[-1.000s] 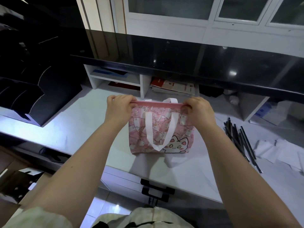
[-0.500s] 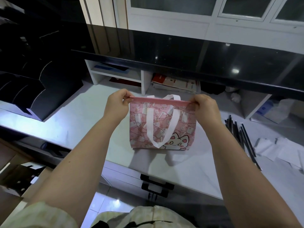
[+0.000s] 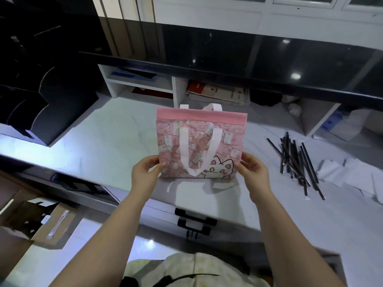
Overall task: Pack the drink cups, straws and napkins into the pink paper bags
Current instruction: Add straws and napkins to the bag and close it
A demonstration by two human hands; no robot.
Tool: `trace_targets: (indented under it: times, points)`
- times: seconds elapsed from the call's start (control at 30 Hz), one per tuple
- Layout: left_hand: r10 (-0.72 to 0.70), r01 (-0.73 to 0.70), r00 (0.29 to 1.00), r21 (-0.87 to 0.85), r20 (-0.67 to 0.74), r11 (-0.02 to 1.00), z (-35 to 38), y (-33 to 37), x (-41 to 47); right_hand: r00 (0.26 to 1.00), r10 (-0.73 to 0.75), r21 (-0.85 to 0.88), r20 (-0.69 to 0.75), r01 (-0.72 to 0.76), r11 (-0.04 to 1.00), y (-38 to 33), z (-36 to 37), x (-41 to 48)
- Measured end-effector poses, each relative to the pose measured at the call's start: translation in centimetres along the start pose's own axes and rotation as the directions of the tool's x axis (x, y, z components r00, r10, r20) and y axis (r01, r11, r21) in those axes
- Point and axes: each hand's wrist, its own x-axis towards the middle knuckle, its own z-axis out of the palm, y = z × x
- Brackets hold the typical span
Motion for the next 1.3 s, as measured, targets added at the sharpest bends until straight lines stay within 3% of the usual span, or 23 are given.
trace_targets:
  times: [0.37, 0.67, 0.9, 1.13, 1.3]
  points:
    - [0.016, -0.017, 1.000, -0.097, -0.020, 0.995, 0.8, -0.2, 0.9, 0.995, 0.005, 0.073, -0.096, 0.002, 0.997, 0.5, 1.8, -0.4]
    - [-0.061, 0.062, 0.998, 0.067, -0.004, 0.996, -0.2, -3.3, -0.1, 0.993, 0.048, -0.118, -0.106, -0.061, 0.991, 1.8, 1.6, -0.9]
    - [-0.060, 0.048, 0.996, 0.180, 0.062, 0.983, -0.6, -3.4, 0.6, 0.987, 0.089, -0.093, -0.130, -0.101, 0.991, 2.4, 1.3, -1.3]
    - [-0.067, 0.067, 0.998, 0.026, -0.005, 0.997, -0.7, -2.7, -0.8, 0.989, 0.070, -0.129, -0.128, -0.087, 0.988, 1.9, 1.2, -1.7]
    - [-0.054, 0.045, 0.993, -0.079, -0.109, 0.996, 0.3, -1.1, -0.5, 0.981, 0.004, -0.020, -0.195, -0.008, 1.000, 0.3, 2.3, -1.3]
